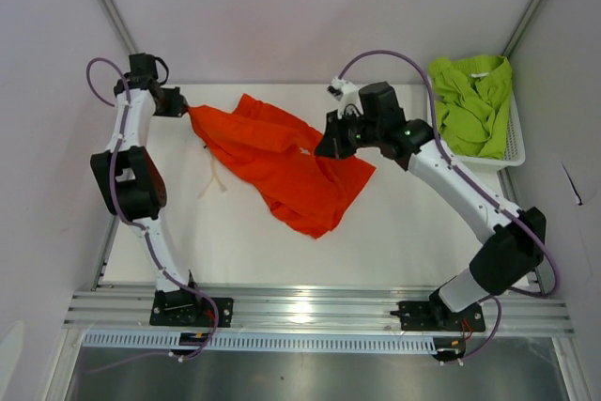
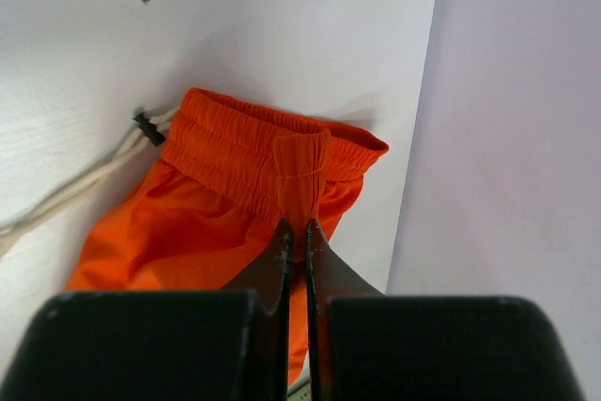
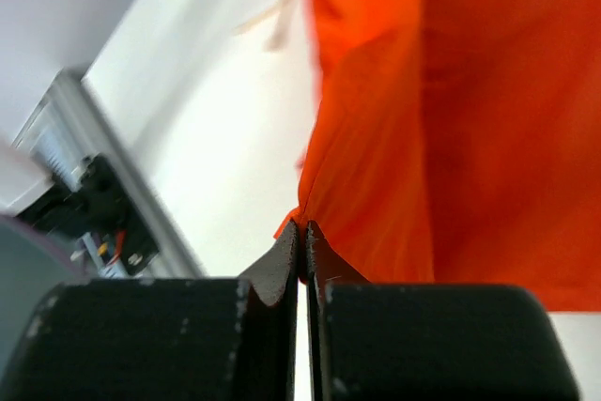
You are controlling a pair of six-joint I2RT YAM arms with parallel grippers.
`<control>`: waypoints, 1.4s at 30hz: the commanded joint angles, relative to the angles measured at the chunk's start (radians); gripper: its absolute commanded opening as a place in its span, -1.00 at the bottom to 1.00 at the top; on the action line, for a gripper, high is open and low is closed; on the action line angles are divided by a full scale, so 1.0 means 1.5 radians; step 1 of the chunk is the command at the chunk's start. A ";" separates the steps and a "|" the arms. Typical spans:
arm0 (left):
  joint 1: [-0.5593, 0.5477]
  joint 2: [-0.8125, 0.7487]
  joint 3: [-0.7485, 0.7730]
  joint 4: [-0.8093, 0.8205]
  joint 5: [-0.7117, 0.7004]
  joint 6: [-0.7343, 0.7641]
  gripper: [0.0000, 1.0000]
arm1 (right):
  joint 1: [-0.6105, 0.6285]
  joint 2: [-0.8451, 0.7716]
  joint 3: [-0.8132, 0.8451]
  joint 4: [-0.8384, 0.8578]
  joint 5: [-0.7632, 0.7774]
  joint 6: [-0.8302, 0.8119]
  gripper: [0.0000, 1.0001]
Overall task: Fold and stack the shorts
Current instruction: Fold the shorts
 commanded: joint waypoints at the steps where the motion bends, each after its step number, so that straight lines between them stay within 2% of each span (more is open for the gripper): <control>1: 0.028 -0.057 -0.021 -0.007 0.025 0.034 -1.00 | 0.087 -0.098 0.006 -0.004 0.023 -0.009 -1.00; 5: 0.051 -0.100 -0.105 0.003 0.051 0.058 -1.00 | 0.234 -0.137 0.007 -0.028 0.085 0.000 -1.00; 8: 0.063 -0.136 -0.158 0.008 0.059 0.076 -1.00 | 0.305 -0.166 0.007 -0.053 0.134 0.004 -1.00; 13: 0.075 -0.175 -0.207 0.003 0.056 0.102 -1.00 | 0.332 -0.214 -0.034 -0.053 0.158 0.032 -1.00; 18: 0.076 -0.190 -0.203 -0.010 0.055 0.102 -1.00 | 0.335 -0.234 -0.055 -0.054 0.172 0.038 -1.00; 22: 0.075 -0.198 -0.199 0.003 0.065 0.084 -1.00 | 0.306 -0.234 -0.056 -0.061 0.166 0.027 -1.00; 25: 0.070 -0.192 -0.170 -0.001 0.063 0.071 -1.00 | 0.238 -0.232 -0.061 -0.054 0.119 0.026 -1.00; 29: 0.050 -0.166 -0.092 -0.022 0.044 0.048 -1.00 | 0.138 -0.218 -0.062 -0.039 0.073 0.033 -1.00; 37: 0.012 -0.056 0.098 -0.082 0.028 0.023 -1.00 | -0.002 -0.192 -0.114 0.049 -0.027 0.075 -1.00; 42: -0.001 0.001 0.129 -0.054 0.037 0.003 -1.00 | -0.058 -0.137 -0.121 0.091 -0.074 0.089 -1.00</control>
